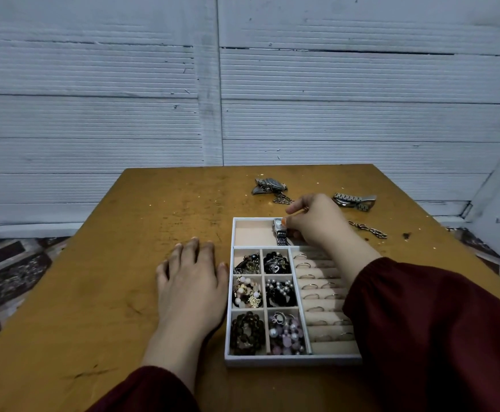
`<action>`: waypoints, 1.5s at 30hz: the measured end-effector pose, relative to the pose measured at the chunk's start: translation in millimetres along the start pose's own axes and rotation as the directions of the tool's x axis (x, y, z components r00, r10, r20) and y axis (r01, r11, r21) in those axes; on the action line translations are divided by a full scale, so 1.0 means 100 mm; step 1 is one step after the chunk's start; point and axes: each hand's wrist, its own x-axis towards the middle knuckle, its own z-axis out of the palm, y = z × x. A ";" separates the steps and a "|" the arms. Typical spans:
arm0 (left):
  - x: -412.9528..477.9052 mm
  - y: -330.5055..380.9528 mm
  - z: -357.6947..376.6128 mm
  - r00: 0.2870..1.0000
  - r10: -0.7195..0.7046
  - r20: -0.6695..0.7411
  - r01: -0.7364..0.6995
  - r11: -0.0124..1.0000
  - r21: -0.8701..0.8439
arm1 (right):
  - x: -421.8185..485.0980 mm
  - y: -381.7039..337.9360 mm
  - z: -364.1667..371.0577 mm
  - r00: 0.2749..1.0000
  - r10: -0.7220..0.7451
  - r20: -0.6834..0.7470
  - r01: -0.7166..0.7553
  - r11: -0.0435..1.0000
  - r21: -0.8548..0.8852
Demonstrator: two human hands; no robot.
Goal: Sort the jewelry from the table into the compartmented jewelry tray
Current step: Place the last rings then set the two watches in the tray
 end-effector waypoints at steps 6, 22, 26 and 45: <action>0.00 0.00 0.01 1.000 0.001 -0.003 -0.001 1.000 -0.004 | -0.03 -0.02 -0.02 0.999 -0.026 -0.030 0.026 1.000 -0.018; 0.00 0.01 0.00 1.000 -0.001 -0.005 0.001 1.000 0.001 | -0.07 -0.05 -0.04 0.991 -0.129 -0.037 0.121 0.979 -0.166; -0.01 0.01 0.00 1.000 0.008 -0.008 -0.008 1.000 -0.002 | -0.05 -0.06 -0.02 0.997 -0.075 0.013 0.076 0.988 -0.132; 0.00 0.01 0.00 1.000 0.007 -0.008 -0.008 1.000 -0.009 | -0.10 0.00 0.01 0.999 -0.027 0.044 0.027 0.999 0.019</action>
